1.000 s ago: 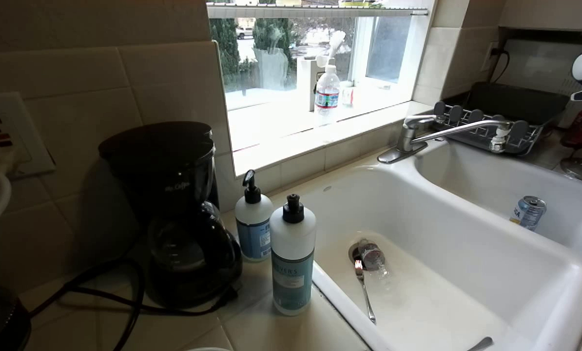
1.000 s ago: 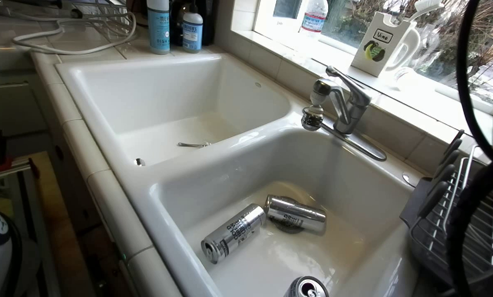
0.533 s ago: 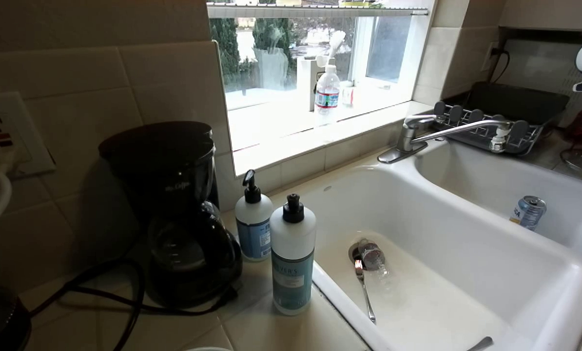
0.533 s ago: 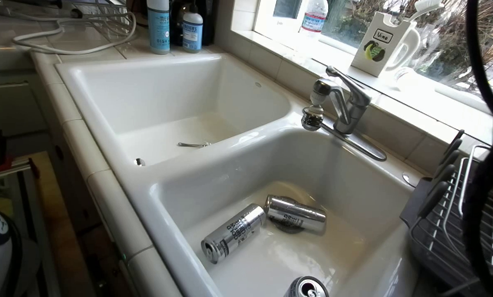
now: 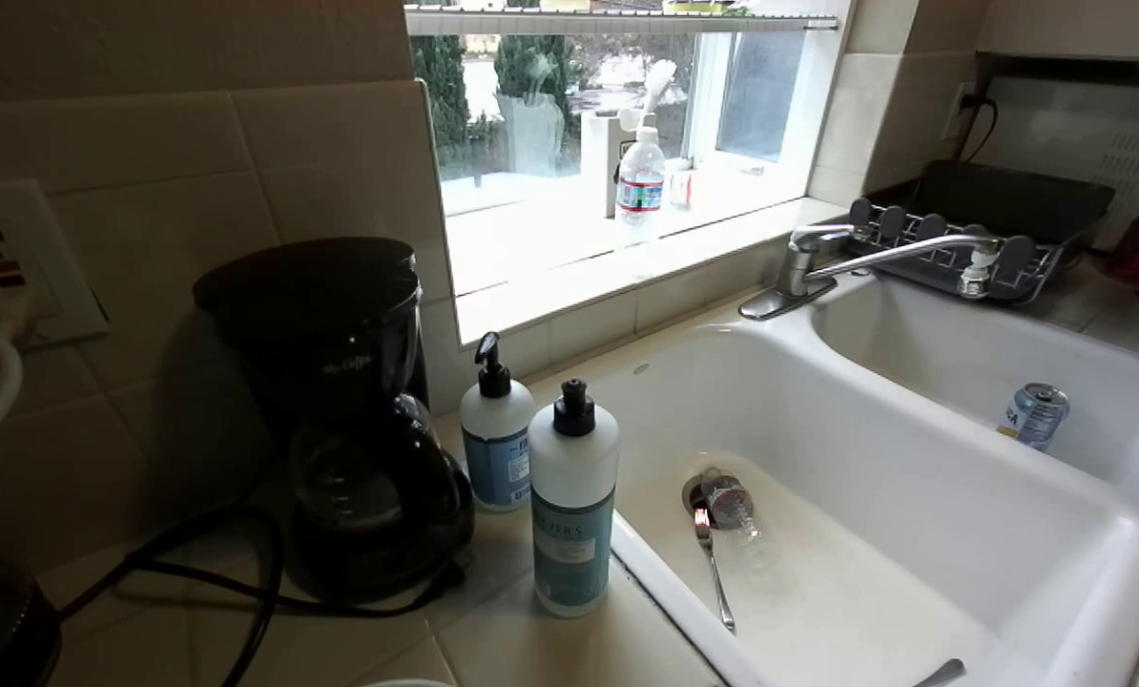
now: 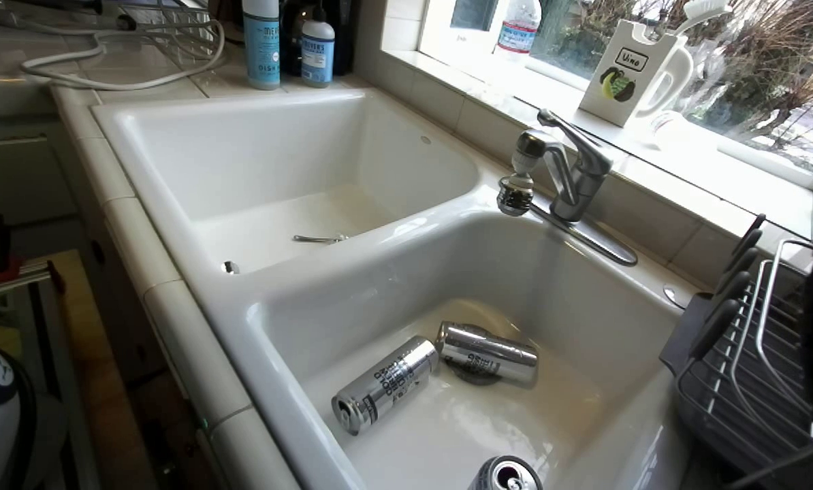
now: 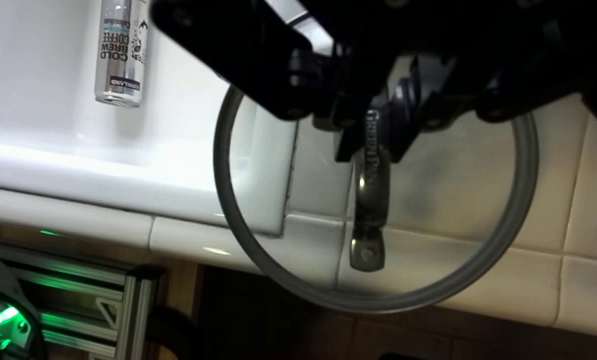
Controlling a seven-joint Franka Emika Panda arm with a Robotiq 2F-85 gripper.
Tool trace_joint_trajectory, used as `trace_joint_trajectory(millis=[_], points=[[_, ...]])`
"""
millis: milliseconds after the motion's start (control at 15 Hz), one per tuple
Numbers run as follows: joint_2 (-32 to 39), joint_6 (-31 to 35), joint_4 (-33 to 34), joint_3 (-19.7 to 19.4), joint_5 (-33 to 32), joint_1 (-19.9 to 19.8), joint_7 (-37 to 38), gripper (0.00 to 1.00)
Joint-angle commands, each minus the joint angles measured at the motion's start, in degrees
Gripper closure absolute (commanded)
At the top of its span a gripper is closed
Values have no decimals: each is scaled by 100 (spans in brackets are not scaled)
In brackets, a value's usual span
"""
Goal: Pick up the silver lid and put it in the drying rack
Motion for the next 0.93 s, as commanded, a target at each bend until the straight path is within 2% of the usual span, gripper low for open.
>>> trace_joint_trajectory(millis=[0,400,867], points=[[-162,-503,309,-17,-223,55,20,95],[-3,-728,1149,5,-42,9,24,95],[466,-851,2626,196,872,-77,97,95]])
